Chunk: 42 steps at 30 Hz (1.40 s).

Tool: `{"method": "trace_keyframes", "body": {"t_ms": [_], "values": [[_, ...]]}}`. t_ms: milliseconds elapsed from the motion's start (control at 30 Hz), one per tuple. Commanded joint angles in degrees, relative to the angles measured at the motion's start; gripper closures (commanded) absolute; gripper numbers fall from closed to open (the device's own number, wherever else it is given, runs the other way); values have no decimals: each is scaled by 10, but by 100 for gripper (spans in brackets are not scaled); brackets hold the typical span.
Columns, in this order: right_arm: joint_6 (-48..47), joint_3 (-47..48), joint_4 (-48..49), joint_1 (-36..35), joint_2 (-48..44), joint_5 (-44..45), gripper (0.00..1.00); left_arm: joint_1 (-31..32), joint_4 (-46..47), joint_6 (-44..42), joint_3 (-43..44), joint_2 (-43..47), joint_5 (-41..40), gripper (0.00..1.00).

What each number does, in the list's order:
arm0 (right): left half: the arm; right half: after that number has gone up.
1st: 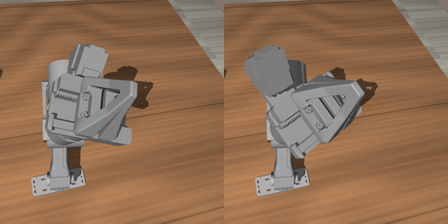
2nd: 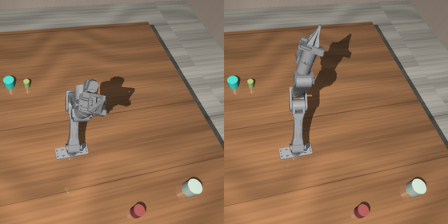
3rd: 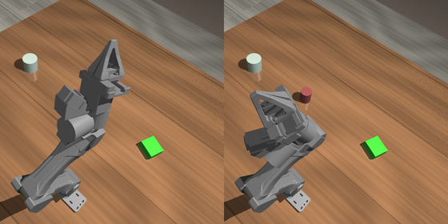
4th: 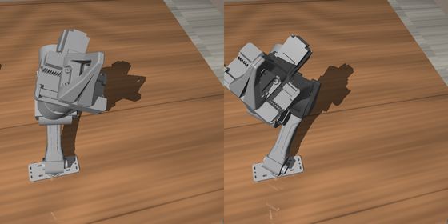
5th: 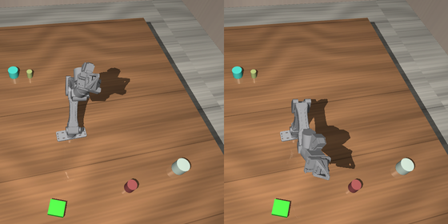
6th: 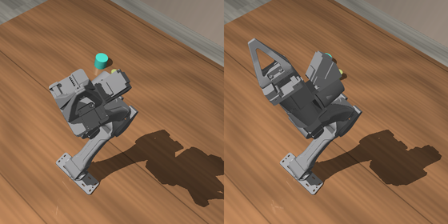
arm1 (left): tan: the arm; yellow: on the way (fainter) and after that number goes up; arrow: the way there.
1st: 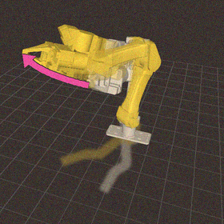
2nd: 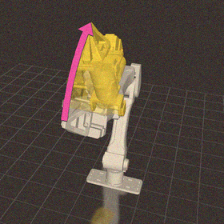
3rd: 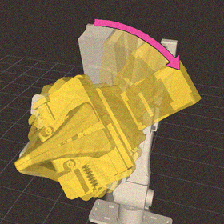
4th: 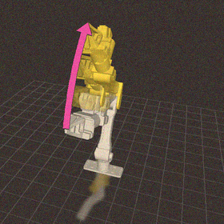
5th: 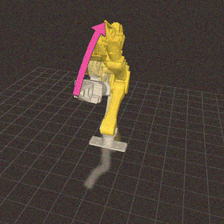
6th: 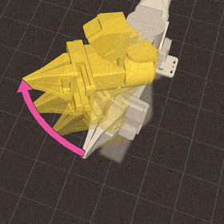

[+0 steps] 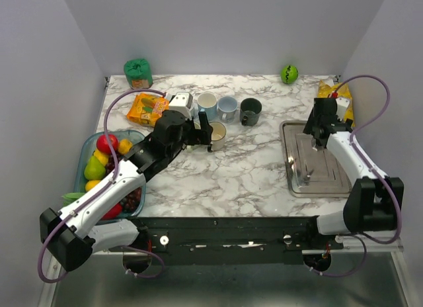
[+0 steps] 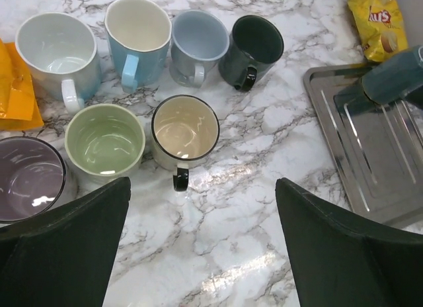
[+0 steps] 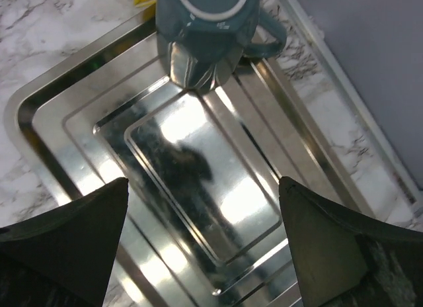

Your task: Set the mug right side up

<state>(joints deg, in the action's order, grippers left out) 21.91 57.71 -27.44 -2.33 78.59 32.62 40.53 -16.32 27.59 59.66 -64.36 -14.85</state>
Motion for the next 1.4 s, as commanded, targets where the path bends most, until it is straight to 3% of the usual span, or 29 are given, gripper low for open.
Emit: {"method": "trace_keyframes", "body": {"t_ms": [0,267,500,1033,1367], "values": [[-157,41,60,44,67,29,0,-11,-50,-42,3,17,61,1],[-393,49,138,74,121,-66,0,-74,-80,-58,16,-3,148,1],[-431,100,136,122,191,-130,0,-135,-107,-32,54,-62,222,1],[-536,137,86,179,245,-349,0,-144,-101,26,93,-122,252,1],[-455,90,44,199,214,-424,1,-145,-79,40,64,-104,262,1]]}}
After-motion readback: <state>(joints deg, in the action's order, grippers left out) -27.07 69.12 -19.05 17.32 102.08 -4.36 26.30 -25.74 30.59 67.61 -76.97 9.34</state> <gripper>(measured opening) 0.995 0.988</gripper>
